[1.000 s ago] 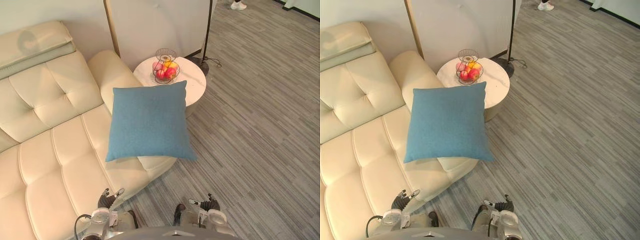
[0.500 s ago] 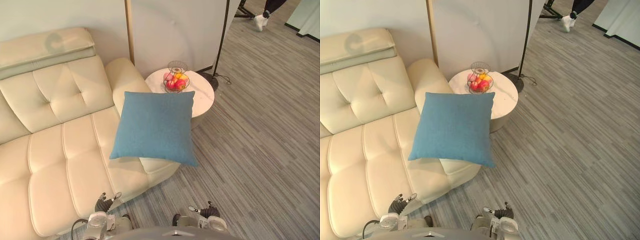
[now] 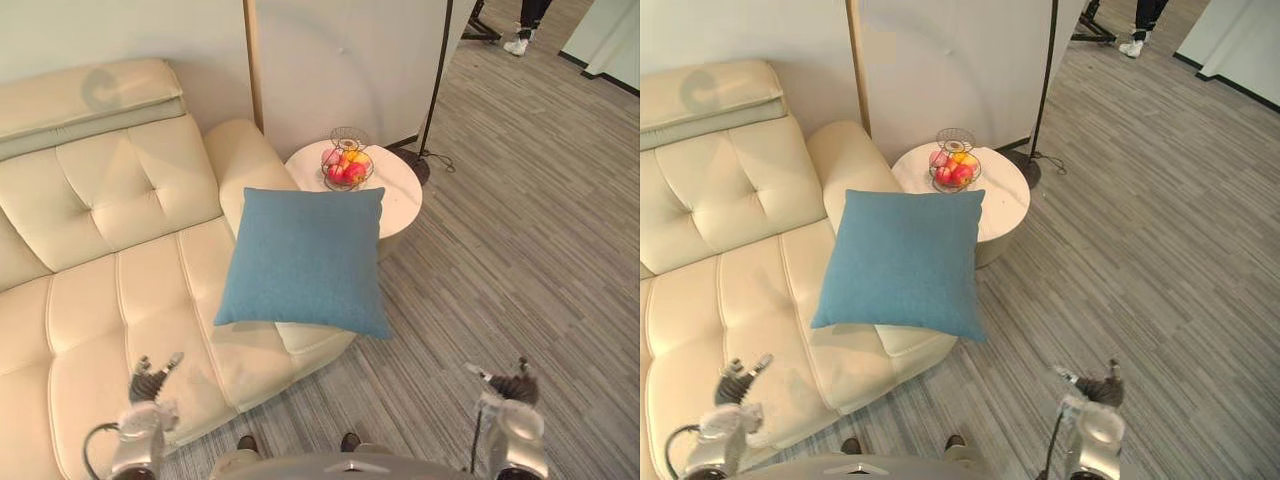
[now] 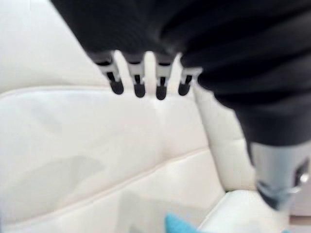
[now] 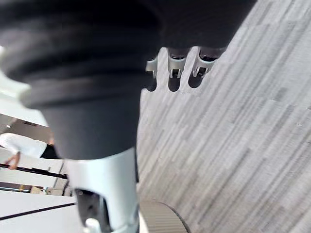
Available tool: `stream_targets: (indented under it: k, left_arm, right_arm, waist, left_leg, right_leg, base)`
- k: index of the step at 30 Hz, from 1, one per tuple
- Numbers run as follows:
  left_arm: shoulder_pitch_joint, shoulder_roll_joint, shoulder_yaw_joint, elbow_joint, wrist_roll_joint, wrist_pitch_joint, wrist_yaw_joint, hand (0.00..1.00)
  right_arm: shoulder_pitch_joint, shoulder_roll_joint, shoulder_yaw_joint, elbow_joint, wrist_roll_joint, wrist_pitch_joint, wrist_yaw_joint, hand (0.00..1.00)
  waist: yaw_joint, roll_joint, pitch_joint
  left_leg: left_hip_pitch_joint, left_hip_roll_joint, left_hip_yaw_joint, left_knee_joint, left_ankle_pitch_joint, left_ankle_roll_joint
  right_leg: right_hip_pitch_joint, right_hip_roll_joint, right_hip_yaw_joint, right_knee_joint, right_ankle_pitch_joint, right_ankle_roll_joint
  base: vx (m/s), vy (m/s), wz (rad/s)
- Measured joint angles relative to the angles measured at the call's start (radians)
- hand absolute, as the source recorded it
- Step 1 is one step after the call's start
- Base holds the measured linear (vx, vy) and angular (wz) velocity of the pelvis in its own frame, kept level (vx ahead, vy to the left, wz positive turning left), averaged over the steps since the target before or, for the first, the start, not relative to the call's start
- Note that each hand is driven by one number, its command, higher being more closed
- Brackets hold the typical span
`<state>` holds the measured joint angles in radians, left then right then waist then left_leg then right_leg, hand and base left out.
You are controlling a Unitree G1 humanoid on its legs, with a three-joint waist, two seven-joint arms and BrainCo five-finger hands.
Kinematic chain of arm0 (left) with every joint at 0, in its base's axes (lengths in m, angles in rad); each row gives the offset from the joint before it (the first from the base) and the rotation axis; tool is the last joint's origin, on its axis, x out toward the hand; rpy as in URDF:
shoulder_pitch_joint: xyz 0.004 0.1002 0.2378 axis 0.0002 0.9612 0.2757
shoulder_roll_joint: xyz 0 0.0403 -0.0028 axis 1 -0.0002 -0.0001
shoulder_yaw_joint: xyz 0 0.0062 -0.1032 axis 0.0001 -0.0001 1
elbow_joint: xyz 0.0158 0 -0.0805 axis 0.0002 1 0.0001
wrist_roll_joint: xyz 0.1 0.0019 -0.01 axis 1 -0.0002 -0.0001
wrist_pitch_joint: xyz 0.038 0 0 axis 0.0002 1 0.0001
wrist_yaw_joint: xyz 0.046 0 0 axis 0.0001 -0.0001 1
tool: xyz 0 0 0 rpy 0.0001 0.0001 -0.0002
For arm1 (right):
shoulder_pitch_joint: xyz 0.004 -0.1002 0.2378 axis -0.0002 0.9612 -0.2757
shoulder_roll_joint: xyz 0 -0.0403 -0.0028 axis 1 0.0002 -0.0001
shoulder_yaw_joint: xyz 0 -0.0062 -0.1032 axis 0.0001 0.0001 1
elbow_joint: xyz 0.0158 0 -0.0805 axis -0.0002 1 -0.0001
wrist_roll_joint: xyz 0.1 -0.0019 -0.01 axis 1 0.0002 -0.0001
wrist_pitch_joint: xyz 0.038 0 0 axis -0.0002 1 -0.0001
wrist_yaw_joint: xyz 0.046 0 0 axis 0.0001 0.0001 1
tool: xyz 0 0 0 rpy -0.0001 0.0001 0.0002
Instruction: Pick up cushions and gather them together orderly.
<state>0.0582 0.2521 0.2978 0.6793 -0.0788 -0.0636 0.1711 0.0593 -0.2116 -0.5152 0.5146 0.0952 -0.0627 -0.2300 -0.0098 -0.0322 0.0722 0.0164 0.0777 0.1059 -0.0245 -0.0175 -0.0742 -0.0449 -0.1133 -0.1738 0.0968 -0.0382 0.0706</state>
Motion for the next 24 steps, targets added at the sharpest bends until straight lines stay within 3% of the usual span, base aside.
stream_targets:
  k: [5, 11, 18, 24]
  left_arm:
    - [-0.113, 0.023, -0.002, -0.042, -0.038, -0.016, 0.023, 0.00]
    - [-0.315, 0.038, -0.103, -0.078, -0.116, -0.035, 0.064, 0.00]
    - [-0.614, 0.116, -0.244, 0.076, -0.156, -0.038, 0.078, 0.00]
    - [-0.721, 0.119, -0.322, 0.144, -0.149, -0.022, 0.078, 0.00]
  right_arm:
    - [-0.113, -0.049, 0.020, -0.035, 0.045, -0.002, -0.003, 0.00]
    - [-0.353, -0.100, 0.171, -0.035, 0.102, -0.005, -0.037, 0.00]
    - [-0.606, -0.098, 0.348, -0.025, 0.176, -0.006, -0.058, 0.00]
    - [-0.706, -0.036, 0.398, -0.017, 0.215, -0.006, -0.087, 0.00]
  waist:
    - [0.000, 0.019, 0.022]
    - [0.016, 0.046, 0.091]
    - [0.033, 0.050, 0.207]
    - [0.038, 0.047, 0.273]
  left_leg:
    - [-0.089, -0.005, -0.011, -0.016, 0.041, 0.006]
    - [-0.208, 0.004, -0.030, -0.005, 0.085, 0.001]
    - [-0.324, 0.010, -0.042, 0.028, 0.126, -0.001]
    - [-0.398, 0.013, -0.035, 0.034, 0.157, -0.011]
  right_leg:
    - [-0.081, -0.001, -0.001, -0.015, 0.036, -0.004]
    - [-0.187, 0.009, -0.005, -0.007, 0.066, -0.018]
    - [-0.336, 0.012, 0.046, 0.082, 0.070, -0.027]
    - [-0.452, 0.009, 0.068, 0.174, 0.052, -0.031]
  base:
    - [-0.07, 0.005, 0.06]
    - [-0.10, -0.019, 0.11]
    - [-0.09, -0.021, 0.05]
    - [-0.11, -0.025, -0.01]
